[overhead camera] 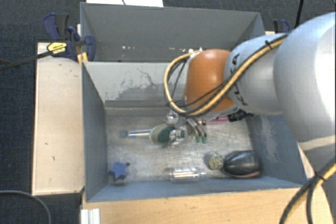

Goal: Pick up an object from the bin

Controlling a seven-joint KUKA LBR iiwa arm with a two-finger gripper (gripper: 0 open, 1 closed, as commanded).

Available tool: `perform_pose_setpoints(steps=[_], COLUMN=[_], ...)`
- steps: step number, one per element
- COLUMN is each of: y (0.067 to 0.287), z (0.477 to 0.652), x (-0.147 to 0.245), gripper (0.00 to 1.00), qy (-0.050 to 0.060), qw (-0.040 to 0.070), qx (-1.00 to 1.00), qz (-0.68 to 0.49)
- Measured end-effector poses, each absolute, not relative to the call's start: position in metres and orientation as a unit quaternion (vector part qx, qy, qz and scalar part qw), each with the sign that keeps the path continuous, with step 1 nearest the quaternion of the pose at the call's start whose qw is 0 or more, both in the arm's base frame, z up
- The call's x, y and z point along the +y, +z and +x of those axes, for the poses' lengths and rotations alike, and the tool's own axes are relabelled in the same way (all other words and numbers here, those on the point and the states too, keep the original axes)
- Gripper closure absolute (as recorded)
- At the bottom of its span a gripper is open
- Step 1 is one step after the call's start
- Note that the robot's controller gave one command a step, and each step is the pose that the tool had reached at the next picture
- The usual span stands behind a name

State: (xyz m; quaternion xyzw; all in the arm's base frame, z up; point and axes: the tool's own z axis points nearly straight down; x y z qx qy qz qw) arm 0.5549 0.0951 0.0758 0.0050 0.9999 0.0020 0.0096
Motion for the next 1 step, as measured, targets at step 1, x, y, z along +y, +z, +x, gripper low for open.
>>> perform_pose_setpoints(steps=[1], y=[0.1852], z=[0.5569], x=[0.0868], gripper=[1.00], qy=[0.001], qw=[0.005], qx=[1.000], qz=[0.012])
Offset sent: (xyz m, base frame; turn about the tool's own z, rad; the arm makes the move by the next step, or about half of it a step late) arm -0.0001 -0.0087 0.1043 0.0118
